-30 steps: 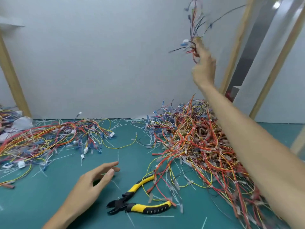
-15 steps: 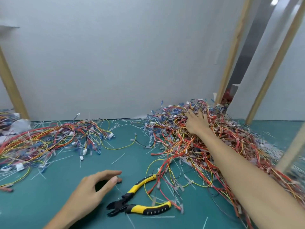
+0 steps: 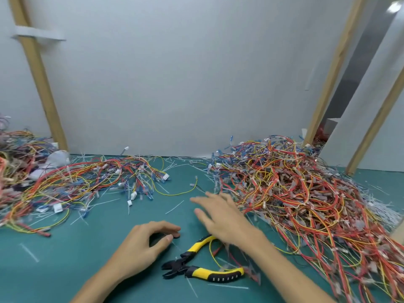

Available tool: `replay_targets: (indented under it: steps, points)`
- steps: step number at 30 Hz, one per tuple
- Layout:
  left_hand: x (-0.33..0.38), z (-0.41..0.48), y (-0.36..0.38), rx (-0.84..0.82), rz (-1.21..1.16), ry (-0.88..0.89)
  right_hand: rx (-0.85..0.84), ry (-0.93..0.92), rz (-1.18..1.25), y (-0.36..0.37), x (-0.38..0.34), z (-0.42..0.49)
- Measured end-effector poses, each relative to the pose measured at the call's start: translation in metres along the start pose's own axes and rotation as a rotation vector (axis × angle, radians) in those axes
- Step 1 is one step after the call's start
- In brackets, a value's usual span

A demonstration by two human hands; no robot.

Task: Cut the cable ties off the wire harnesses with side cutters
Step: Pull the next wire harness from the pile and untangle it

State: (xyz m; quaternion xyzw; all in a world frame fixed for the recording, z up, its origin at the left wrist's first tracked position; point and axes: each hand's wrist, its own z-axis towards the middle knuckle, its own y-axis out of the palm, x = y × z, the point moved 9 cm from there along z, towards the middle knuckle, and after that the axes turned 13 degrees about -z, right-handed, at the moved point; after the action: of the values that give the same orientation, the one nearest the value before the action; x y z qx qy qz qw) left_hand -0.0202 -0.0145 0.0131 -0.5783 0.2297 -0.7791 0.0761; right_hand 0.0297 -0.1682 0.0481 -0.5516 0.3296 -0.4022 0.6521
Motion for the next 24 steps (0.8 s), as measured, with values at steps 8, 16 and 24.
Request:
replay_targets:
  steps: [8,16,24]
  points:
    - [0.007,-0.003,-0.002,-0.010,0.050,0.117,-0.032,-0.104,0.074,0.038,-0.064,-0.019]
    - [-0.025,-0.001,-0.075,0.212,0.420,-0.012,-0.003,-0.087,0.122,0.044,-0.058,-0.020]
    - [-0.051,0.026,-0.232,0.674,0.543,-0.255,0.035,-0.044,0.087,0.041,-0.054,-0.014]
